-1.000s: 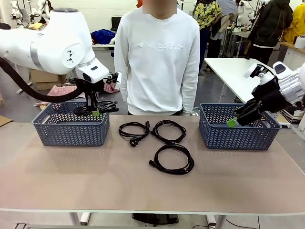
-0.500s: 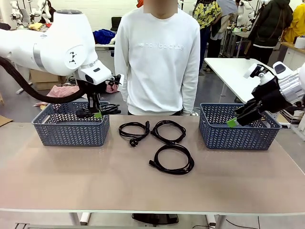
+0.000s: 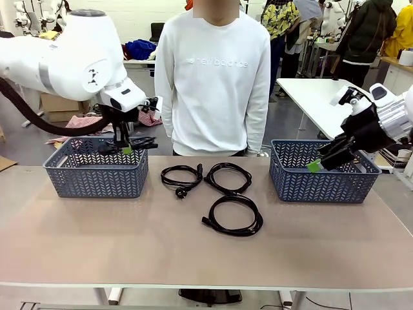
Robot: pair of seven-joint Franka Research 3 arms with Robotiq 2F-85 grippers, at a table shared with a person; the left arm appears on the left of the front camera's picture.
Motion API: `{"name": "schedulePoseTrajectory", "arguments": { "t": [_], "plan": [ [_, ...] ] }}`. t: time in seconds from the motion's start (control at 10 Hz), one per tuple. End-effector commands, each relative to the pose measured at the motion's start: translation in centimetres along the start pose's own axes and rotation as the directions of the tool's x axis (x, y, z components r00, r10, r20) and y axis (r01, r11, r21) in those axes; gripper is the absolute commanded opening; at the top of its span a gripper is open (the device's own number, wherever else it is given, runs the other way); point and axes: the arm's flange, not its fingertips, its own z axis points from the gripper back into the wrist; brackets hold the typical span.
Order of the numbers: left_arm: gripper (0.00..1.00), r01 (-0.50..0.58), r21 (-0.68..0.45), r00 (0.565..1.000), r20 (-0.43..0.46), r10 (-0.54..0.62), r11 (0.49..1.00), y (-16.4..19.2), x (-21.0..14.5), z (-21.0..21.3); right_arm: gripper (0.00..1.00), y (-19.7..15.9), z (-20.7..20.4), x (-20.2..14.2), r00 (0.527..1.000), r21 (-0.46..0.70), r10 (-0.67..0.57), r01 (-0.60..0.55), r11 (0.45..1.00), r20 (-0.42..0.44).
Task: Organize the cables according to human instructions.
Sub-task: Pick up a bundle of cables and place it in the basket indicated by the human.
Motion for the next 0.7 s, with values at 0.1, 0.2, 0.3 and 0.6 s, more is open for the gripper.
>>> {"name": "schedulePoseTrajectory", "arguments": {
  "t": [0.1,0.2,0.3,0.6],
  "plan": [
    [0.17,-0.142,0.184,0.985,-0.07,0.157,0.973,2.8,-4.9,0.8,1.0,-0.3,-0.1,-0.1,1.0,0.01,0.008,-0.008,1.0,0.014],
    [0.17,-0.139,0.167,0.986,-0.07,0.153,0.976,3.4,-5.9,0.8,1.0,-0.3,-0.1,-0.1,1.0,0.01,0.008,-0.008,1.0,0.014],
    [0.17,-0.127,0.132,0.988,-0.066,0.136,0.983,4.0,-6.8,0.4,1.0,-0.3,-0.1,-0.1,1.0,0.01,0.008,-0.008,1.0,0.014],
    [0.17,-0.095,0.054,0.993,-0.069,0.098,0.994,6.1,-9.2,-1.4,1.0,-0.3,-0.1,-0.1,1.0,0.01,0.008,-0.008,1.0,0.014]
  ]
}}
